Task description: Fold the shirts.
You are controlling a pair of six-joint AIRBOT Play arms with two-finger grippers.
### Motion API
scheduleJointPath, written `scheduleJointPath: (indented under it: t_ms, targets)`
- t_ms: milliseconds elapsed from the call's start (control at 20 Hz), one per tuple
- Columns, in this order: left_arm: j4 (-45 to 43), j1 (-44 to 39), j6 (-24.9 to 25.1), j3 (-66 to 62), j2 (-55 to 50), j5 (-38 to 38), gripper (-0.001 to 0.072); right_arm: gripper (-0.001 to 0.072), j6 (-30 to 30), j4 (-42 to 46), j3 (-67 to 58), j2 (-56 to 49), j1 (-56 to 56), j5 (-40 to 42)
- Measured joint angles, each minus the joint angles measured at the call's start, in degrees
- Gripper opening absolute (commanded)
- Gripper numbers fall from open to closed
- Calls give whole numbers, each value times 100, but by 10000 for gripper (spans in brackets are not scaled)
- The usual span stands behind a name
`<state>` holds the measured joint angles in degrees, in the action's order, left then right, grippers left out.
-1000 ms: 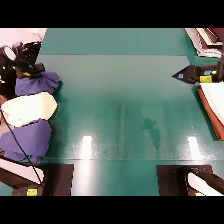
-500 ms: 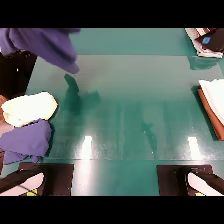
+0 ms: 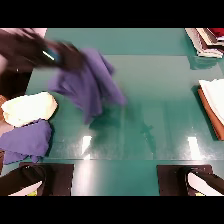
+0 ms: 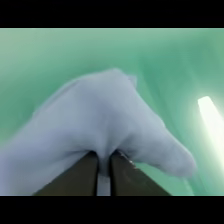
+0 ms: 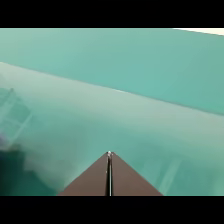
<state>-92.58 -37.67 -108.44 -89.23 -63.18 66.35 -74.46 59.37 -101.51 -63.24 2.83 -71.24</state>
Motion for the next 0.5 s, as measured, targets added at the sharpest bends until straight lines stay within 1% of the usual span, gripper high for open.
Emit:
scheduleJointPath:
  t_ms: [50,100,150,200,350,500]
  targets:
    - [122,-262,-96,372,-61,-168,123,20,0,13,-9,0,0,-55]
    - [337,-511,-164,763,-146,-374,447,20,0,20,-15,0,-2,-101]
    - [551,-702,-199,1082,-227,-546,631,20,0,24,-15,0,0,-155]
    - [769,-852,-210,1342,-306,-728,611,20,0,28,-17,0,0,-186]
    - [975,-981,-114,1740,-455,-1014,612,20,0,50,-20,0,0,-278]
    - [654,-466,-7,1657,-380,-844,611,20,0,63,-20,0,0,-363]
